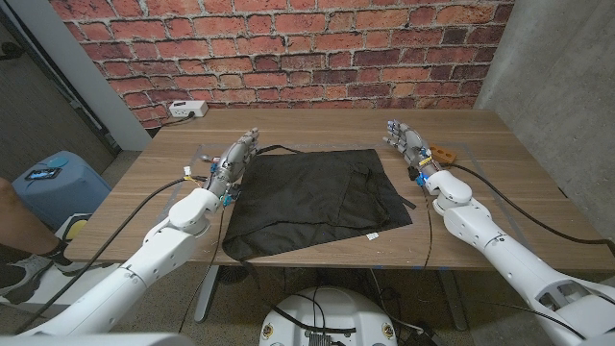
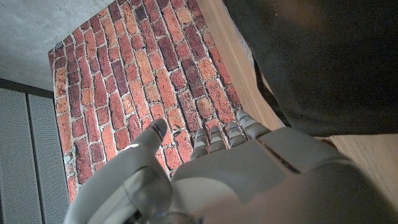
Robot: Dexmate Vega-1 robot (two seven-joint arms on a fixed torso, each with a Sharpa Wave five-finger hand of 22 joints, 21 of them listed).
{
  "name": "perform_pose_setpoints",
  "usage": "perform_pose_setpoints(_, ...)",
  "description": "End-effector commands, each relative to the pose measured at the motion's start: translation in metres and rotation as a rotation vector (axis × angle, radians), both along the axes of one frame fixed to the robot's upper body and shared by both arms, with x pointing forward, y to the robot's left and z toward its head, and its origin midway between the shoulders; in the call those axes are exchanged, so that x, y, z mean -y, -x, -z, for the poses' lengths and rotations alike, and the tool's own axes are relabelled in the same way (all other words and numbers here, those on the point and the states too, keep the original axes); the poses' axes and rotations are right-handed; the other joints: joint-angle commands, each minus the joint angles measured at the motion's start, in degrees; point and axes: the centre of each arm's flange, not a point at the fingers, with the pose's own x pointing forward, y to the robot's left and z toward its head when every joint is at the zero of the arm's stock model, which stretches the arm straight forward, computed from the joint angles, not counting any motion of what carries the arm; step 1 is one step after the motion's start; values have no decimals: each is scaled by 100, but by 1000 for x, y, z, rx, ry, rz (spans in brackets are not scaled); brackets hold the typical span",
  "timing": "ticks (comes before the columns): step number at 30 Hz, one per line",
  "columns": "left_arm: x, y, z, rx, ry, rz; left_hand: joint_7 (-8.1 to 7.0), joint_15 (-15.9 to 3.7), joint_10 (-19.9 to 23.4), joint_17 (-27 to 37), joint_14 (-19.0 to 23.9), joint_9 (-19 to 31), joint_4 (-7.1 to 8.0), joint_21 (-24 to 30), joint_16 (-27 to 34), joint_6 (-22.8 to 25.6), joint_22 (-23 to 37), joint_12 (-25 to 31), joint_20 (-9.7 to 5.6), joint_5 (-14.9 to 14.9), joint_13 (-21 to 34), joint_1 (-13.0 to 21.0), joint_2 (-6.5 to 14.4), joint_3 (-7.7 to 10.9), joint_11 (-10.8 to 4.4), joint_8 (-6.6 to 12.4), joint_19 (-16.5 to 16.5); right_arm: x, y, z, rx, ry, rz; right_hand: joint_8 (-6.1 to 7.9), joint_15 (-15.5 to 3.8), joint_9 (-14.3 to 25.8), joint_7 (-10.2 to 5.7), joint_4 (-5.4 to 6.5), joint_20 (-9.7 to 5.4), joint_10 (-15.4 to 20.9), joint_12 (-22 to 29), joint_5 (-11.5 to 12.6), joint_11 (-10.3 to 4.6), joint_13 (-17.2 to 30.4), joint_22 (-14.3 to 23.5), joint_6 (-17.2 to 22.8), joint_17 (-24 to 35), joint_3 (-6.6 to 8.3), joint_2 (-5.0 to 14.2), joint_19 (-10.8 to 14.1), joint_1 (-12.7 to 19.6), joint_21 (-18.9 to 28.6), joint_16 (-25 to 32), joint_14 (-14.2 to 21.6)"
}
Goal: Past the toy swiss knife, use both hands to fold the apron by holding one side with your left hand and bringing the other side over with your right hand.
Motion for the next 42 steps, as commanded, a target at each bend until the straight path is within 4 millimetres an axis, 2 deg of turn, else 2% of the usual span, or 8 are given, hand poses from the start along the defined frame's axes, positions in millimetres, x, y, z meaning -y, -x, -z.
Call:
perform_pose_setpoints(1, -8, 25, 4, -1, -63, -4, -23, 21, -33, 10, -24, 14, -41, 21, 19, -8, 13, 19, 57, 32, 11, 58, -10, 14, 27, 4, 21, -5, -1, -2, 2, 14, -7, 11, -100, 9, 1, -4, -218, 14, 25, 37, -1, 9, 22, 50, -5, 41, -10, 70, 53, -1, 21, 8)
perform_pose_setpoints(16, -16, 51, 6, -7, -146, -14, -23, 16, -50, 9, -32, 13, -67, 24, 22, -15, 13, 18, 59, 38, 9, 81, -15, 12, 23, 7, 14, -7, -8, -1, -3, 25, -23, 8, -105, 9, -4, -11, -218, 15, 29, 38, -12, 9, 22, 44, -17, 45, -11, 79, 64, -19, 30, 4)
perform_pose_setpoints(29, -25, 73, 6, 0, -243, -45, -20, -2, -150, 11, -153, 12, -117, 3, 2, -32, 15, -6, 123, 74, 5, 150, 27, 53, -8, 9, -81, -6, -12, -4, -1, 29, -21, 9, -100, 9, -2, -8, -221, 10, 30, 37, -6, 8, 23, 45, -22, 44, -9, 84, 62, -31, 37, 1)
perform_pose_setpoints(33, -28, 81, 5, 15, -314, -71, -100, -80, -141, 7, -164, 9, -175, 12, 10, -2, 16, 5, 65, 133, 0, 217, 36, 110, -104, 21, -83, -6, -14, -4, -6, 30, -22, 10, -102, 9, 2, -8, -220, 9, 30, 37, -5, 8, 23, 49, -25, 44, -10, 85, 62, -36, 39, -3)
perform_pose_setpoints(38, -31, 91, 7, 23, -387, -97, -159, -90, -131, 5, -211, 6, -247, -11, 4, -5, 16, 14, 92, 202, -5, 290, 34, 167, -143, 17, -179, -5, -14, -4, -1, 30, -19, 9, -103, 9, 1, -8, -221, 4, 29, 37, -9, 8, 23, 46, -27, 44, -9, 86, 63, -40, 42, -2)
perform_pose_setpoints(42, -32, 98, 8, 30, -435, -110, -188, -164, -110, 8, -323, 5, -297, -38, -7, 18, 18, 24, 7, 264, -10, 345, 29, 202, -203, 23, -333, -5, -14, -2, -4, 25, -18, 9, -99, 9, -5, -8, -221, 13, 33, 37, -15, 8, 23, 47, -29, 45, -8, 87, 64, -43, 44, -3)
